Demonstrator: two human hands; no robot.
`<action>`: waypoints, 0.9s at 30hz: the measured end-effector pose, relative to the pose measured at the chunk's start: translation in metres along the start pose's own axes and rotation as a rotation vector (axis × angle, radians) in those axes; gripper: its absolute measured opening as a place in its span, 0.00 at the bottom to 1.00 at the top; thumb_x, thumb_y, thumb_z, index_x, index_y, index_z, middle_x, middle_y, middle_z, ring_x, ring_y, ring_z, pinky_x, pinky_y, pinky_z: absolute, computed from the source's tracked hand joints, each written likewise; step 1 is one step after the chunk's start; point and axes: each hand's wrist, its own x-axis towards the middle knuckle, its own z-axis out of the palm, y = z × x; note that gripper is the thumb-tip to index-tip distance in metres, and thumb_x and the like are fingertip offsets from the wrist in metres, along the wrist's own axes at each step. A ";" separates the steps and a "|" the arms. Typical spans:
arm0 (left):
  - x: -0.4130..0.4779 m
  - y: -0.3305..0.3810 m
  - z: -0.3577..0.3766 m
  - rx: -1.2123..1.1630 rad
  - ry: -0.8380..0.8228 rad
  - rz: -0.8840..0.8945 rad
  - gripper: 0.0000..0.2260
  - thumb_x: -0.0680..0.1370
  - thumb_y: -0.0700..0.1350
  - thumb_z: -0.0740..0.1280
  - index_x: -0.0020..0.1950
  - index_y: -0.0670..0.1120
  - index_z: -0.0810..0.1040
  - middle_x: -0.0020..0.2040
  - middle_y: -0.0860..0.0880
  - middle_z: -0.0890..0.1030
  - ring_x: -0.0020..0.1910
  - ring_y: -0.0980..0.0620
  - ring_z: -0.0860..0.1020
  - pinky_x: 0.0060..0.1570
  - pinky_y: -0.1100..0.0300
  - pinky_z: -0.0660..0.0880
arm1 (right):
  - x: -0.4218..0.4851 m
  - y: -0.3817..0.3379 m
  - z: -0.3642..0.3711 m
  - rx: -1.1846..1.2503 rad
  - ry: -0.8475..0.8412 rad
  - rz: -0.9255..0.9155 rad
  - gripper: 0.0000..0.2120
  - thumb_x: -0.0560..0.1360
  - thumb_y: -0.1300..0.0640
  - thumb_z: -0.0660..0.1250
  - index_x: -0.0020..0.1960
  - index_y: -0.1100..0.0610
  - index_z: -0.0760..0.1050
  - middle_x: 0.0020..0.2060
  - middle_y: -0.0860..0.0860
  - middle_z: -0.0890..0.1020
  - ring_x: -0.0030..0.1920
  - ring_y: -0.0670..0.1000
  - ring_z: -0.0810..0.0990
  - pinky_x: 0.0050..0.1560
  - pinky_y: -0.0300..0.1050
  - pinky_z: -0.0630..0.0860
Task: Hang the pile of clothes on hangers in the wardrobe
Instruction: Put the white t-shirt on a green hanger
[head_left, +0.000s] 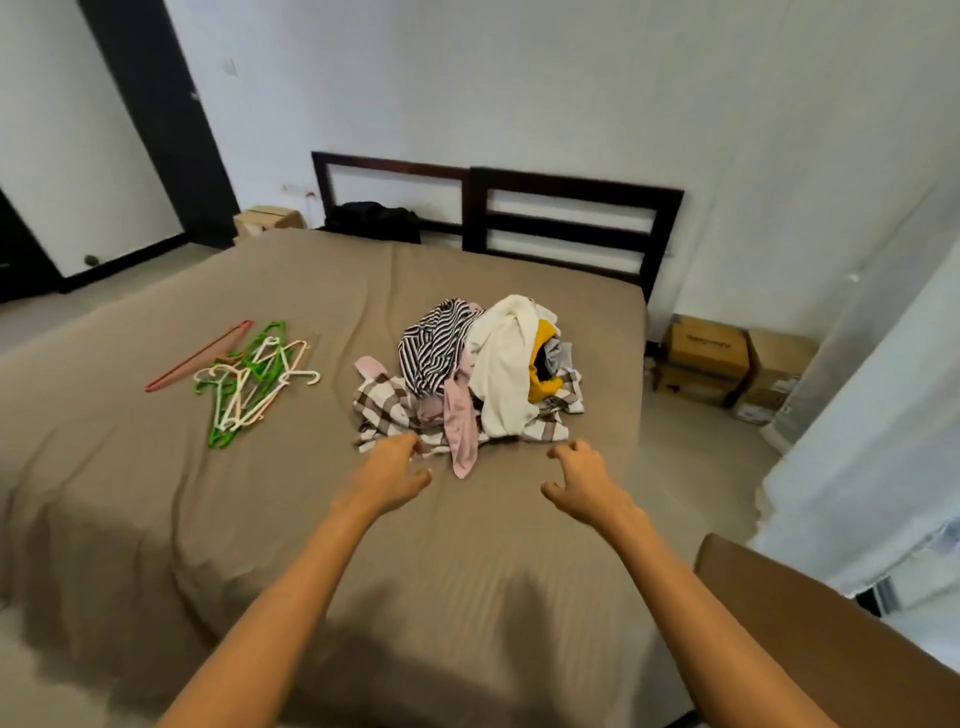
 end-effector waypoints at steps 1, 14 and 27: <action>0.029 -0.014 0.000 0.004 -0.021 0.015 0.13 0.72 0.43 0.68 0.54 0.40 0.75 0.53 0.41 0.79 0.52 0.44 0.76 0.48 0.56 0.69 | 0.026 -0.004 0.007 0.006 -0.012 0.034 0.23 0.76 0.54 0.64 0.68 0.59 0.66 0.65 0.57 0.67 0.65 0.57 0.67 0.62 0.47 0.67; 0.262 -0.133 0.019 -0.140 -0.139 0.111 0.09 0.74 0.42 0.66 0.53 0.45 0.74 0.49 0.47 0.77 0.46 0.50 0.75 0.44 0.57 0.72 | 0.319 -0.022 0.048 0.050 -0.054 0.259 0.28 0.74 0.53 0.67 0.70 0.61 0.62 0.66 0.62 0.63 0.67 0.62 0.65 0.62 0.49 0.67; 0.302 -0.171 0.070 -0.378 -0.142 0.009 0.09 0.75 0.38 0.67 0.51 0.50 0.72 0.50 0.54 0.77 0.44 0.62 0.75 0.42 0.78 0.68 | 0.438 0.015 0.086 0.581 0.429 0.493 0.10 0.71 0.71 0.62 0.49 0.66 0.79 0.51 0.62 0.80 0.48 0.59 0.78 0.42 0.41 0.67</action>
